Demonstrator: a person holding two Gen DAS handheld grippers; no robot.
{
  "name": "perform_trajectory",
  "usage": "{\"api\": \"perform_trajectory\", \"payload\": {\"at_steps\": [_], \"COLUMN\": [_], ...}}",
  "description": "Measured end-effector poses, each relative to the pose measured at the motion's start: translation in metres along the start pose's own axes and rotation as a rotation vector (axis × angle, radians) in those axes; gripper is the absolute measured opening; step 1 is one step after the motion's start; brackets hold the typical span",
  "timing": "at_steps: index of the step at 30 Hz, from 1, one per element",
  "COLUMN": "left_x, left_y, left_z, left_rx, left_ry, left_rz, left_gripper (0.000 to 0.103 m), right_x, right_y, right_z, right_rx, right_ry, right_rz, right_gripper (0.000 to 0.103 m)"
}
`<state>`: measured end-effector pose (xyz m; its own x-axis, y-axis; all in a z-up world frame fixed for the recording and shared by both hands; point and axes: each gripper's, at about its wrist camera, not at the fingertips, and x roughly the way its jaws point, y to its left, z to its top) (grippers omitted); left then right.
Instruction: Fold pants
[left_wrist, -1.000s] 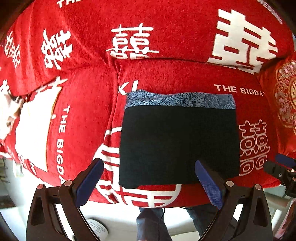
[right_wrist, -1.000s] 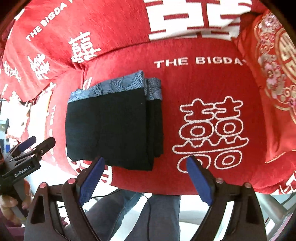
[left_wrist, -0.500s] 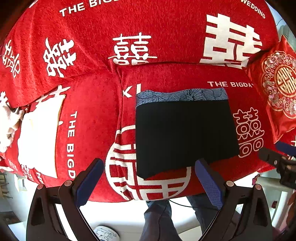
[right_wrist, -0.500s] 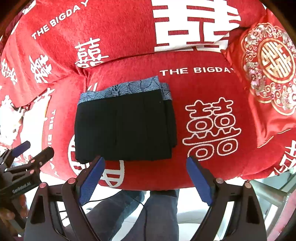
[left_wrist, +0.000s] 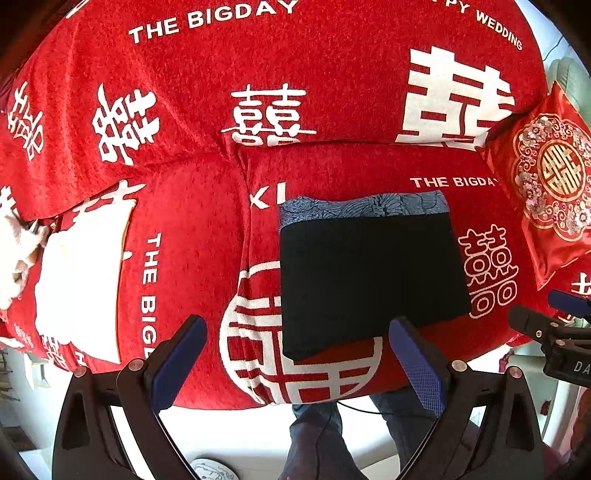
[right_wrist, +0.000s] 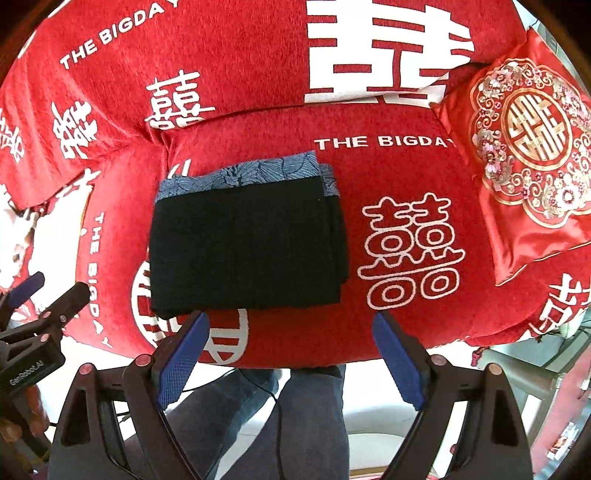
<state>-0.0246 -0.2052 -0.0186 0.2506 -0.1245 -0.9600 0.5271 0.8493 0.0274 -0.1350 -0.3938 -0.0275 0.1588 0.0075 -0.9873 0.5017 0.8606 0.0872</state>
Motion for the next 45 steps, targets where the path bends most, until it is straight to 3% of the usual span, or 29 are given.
{"api": "perform_trajectory", "payload": {"at_steps": [45], "left_x": [-0.004], "left_y": [-0.005], "left_z": [0.001], "left_rx": [0.024], "left_ry": [0.005], "left_rz": [-0.022], "left_gripper": [0.099], "right_x": [-0.003], "right_y": [0.019], "right_z": [0.0], "right_rx": [-0.042], "right_ry": [0.007], "right_rz": [0.008], "right_gripper": [0.092]}}
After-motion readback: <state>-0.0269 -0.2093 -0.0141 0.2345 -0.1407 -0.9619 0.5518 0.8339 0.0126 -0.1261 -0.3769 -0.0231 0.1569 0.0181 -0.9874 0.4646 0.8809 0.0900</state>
